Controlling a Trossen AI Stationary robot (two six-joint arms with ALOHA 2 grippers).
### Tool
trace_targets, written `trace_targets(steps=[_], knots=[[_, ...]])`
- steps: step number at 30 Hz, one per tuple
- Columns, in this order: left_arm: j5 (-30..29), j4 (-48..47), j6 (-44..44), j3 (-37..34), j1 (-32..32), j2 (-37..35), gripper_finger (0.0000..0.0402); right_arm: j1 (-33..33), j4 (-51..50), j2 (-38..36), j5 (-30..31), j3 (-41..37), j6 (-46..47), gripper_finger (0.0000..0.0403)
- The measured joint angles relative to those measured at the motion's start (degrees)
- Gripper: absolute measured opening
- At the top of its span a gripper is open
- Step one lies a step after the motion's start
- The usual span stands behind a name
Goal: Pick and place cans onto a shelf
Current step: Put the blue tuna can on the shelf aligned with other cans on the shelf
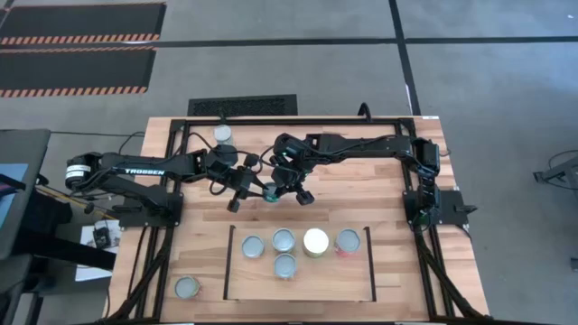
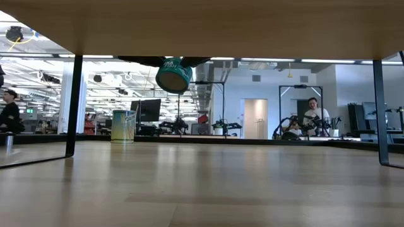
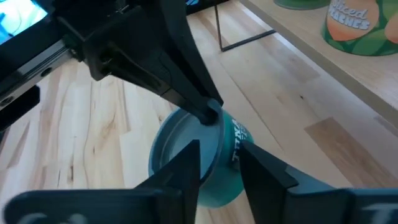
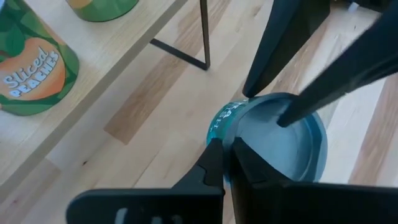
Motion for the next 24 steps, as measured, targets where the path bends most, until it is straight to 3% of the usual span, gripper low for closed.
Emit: trace_targets(steps=[9,14,24], knots=[[1.82,-0.80,2.49,0.03,-0.11,-0.02,0.0008,0.02,0.64,0.00,0.07,0.00,-0.40,0.0018],[1.36,-1.33,2.93,0.03,-0.47,0.01,0.0002,0.35,1.47,0.00,0.17,0.00,-0.77,0.0038],[-1.12,-1.80,2.77,-0.04,-0.39,0.11,0.0000,1.38,-0.56,-5.87,4.92,0.18,-0.78,0.0135]])
